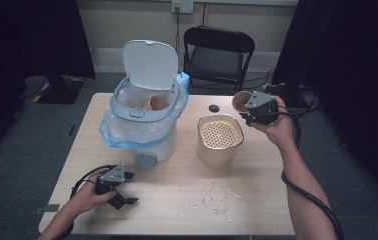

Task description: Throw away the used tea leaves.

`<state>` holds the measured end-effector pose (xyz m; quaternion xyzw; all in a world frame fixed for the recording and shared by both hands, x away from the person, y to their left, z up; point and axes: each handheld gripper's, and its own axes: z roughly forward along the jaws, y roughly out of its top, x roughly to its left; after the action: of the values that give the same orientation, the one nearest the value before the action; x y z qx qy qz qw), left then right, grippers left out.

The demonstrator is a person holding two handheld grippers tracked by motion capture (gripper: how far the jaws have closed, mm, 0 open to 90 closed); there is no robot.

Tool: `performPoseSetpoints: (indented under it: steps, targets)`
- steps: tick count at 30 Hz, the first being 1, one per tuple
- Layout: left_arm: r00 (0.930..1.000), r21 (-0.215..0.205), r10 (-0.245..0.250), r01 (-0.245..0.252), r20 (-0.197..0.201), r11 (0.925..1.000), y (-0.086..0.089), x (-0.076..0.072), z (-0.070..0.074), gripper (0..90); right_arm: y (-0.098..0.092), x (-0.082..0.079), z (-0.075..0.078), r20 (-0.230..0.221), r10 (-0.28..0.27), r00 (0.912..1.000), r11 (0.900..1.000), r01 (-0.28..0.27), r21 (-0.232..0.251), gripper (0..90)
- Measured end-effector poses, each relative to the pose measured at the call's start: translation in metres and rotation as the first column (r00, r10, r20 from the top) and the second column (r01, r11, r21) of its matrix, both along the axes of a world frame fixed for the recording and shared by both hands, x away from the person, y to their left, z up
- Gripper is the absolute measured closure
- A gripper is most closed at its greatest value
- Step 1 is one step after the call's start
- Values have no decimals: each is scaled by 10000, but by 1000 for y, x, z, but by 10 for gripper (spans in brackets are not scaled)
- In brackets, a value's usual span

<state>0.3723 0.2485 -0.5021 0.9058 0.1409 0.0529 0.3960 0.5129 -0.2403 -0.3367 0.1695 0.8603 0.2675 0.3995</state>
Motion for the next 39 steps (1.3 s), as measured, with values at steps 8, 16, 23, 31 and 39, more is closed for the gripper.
performPoseSetpoints:
  steps: [8, 16, 23, 31, 39]
  targets:
    - [10000, -2, -2, 2, -9, 10000, 0, 0, 0, 78, 7, -2, 3, 243, 274, 9993, 9962, -253, -830, 339]
    - [10000, -40, -11, 11, -5, 10000, 0, 0, 0, 77, 16, -4, 5, 636, 485, 9968, 9823, -361, -1836, 339]
    - [10000, 12, -5, 5, 7, 10000, 0, 0, 0, 77, 24, -7, 5, 987, 625, 9932, 9616, -334, -2726, 339]
    - [10000, 13, -22, 22, -10, 10000, 0, 0, 0, 77, 30, -11, 9, 1558, 751, 9849, 9423, -189, -3343, 339]
    - [10000, -20, -4, 4, 5, 10000, 0, 0, 0, 77, 35, -14, 12, 1909, 964, 9769, 9104, -90, -4137, 338]
